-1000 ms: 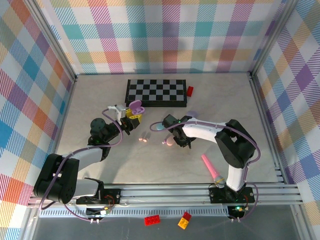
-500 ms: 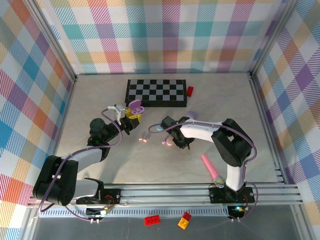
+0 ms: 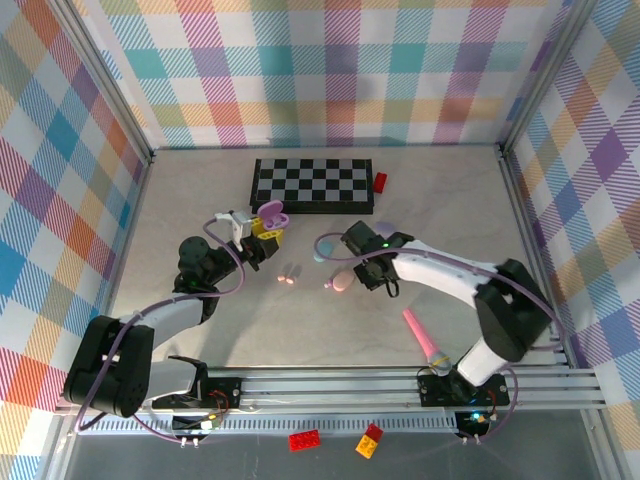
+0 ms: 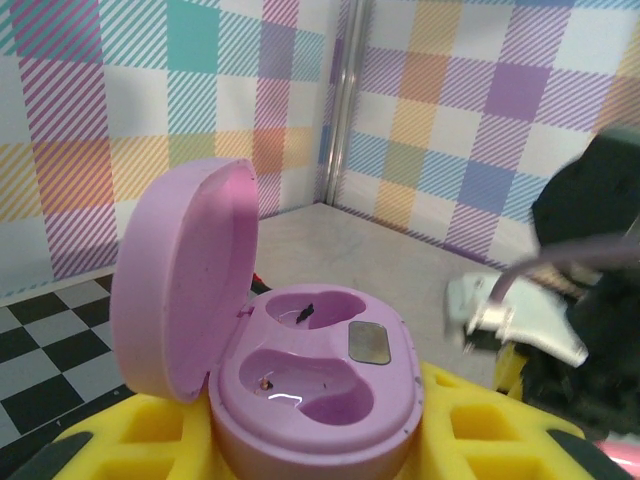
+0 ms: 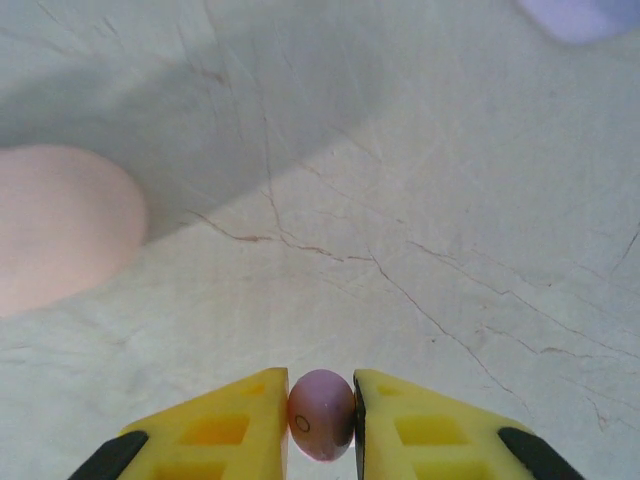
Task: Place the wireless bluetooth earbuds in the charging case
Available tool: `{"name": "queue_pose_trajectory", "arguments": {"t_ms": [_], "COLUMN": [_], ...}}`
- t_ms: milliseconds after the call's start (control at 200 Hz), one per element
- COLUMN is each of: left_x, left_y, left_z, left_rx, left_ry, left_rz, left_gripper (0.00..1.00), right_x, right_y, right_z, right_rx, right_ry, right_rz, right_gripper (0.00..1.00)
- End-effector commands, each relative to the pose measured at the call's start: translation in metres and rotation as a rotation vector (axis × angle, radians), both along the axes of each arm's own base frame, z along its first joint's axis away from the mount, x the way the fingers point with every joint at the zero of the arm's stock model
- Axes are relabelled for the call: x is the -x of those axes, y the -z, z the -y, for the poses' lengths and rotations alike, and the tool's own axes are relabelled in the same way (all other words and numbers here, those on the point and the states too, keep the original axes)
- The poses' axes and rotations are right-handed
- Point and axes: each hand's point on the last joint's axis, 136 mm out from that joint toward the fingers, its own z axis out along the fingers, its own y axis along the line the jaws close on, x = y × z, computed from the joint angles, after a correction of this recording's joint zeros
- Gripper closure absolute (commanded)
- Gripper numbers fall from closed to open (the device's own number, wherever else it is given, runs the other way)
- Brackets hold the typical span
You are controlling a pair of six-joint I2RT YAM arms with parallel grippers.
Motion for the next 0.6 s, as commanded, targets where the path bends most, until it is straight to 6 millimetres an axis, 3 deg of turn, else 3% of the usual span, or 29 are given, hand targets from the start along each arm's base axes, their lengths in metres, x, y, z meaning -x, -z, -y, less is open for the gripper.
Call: {"name": "queue_pose_trajectory", "arguments": {"t_ms": [0,155,350,480,595], "left_x": [0.008,0.020,0.036,0.049,0.058], "left_y": [-0.012,-0.011,-0.007,-0.005,-0.001], "left_z": [0.012,0.036,0.070,0.088,0.099], "left_rx": [-0.049,-0.101,-0.161,-0.192,-0.225], "left_ry": [0.053,0.152,0.288,0.369,0.412], "left_rz": [0.068,0.080,0.084,0.086,0.078], "left_gripper": [0.66,0.66,0.66,0.66,0.66], "right_x": [0.004,0.012,0.025,0.043,0.059], "right_y": [-0.033,-0.094,-0.161,-0.200,-0.219], "right_z": [-0.024,-0.045,-0.064,-0.076,-0.083], "right_rx": [-0.243,-0.547,-0.804,-0.969,-1.052], "right_ry": [-0.053,-0.125,-0.244,-0.360,-0.443], "right_rz": [0.020,0.063,0.092,0.083,0.046], "right_gripper": [0.78,0.78,0.78,0.78,0.78]}}
